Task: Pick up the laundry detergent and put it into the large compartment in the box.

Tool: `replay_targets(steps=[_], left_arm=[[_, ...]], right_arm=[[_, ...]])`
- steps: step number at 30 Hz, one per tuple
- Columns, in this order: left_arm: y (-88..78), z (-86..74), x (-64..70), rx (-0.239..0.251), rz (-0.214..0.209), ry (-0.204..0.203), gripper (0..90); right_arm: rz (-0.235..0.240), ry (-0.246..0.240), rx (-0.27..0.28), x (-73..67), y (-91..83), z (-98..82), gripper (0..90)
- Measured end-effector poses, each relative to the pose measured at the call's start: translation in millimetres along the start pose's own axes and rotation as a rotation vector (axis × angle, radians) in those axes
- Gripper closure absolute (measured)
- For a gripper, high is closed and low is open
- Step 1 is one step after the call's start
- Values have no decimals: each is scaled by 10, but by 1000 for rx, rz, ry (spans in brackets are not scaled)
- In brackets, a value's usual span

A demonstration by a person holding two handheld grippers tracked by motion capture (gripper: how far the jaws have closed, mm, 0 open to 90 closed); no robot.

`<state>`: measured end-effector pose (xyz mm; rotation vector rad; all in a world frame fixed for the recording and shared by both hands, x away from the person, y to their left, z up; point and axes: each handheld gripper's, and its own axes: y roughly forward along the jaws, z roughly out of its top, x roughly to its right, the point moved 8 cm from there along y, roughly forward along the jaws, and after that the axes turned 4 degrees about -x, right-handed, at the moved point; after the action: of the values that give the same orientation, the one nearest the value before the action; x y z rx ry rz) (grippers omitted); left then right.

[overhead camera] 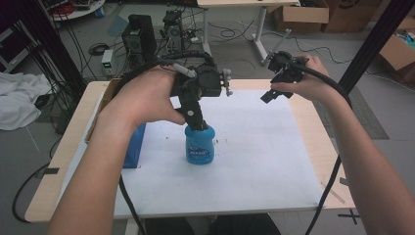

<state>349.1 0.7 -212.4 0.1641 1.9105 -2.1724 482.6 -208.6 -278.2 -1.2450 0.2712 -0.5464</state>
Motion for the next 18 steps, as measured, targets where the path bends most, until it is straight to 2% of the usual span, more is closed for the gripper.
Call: replay_targets(steps=[12, 18], left_arm=[[6, -50, -22, -4, 2, -10, 154], [73, -47, -24, -22, -1, -1, 154]], right_arm=[[4, 7, 3, 4, 9, -48, 218], [7, 6, 3, 2, 22, -46, 219]])
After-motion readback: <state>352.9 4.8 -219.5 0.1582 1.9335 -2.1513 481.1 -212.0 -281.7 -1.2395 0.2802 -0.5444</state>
